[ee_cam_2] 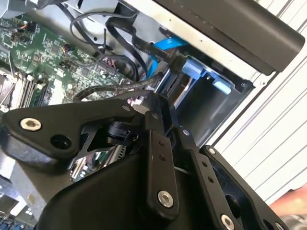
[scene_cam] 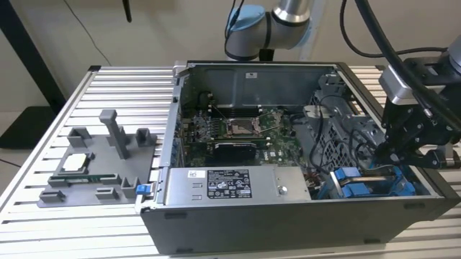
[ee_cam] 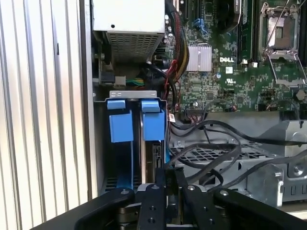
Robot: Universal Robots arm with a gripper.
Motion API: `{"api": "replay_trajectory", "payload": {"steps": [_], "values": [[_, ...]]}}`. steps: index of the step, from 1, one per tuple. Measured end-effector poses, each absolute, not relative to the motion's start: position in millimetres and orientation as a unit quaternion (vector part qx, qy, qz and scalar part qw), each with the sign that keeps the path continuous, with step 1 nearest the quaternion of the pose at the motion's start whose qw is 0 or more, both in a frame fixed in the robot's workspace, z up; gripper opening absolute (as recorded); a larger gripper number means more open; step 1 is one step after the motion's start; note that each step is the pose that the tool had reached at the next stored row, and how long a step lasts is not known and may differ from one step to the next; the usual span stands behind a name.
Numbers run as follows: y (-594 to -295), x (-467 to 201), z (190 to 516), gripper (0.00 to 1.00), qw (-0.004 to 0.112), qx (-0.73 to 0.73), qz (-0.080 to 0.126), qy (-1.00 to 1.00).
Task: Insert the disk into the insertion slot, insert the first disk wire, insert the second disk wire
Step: 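Insert the first disk wire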
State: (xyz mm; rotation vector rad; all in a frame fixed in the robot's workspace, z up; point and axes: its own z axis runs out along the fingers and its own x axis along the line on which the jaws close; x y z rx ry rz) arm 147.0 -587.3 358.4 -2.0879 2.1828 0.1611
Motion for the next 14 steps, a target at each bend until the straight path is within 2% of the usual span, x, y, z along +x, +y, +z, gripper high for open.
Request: {"api": "replay_trajectory", "payload": {"steps": [5,14], "values": [[-587.6,157.9,356.9,0.0,0.051,-0.688,0.061,0.721],[-587.7,159.3,355.1,0.0,0.05,-0.688,0.062,0.721]]}}
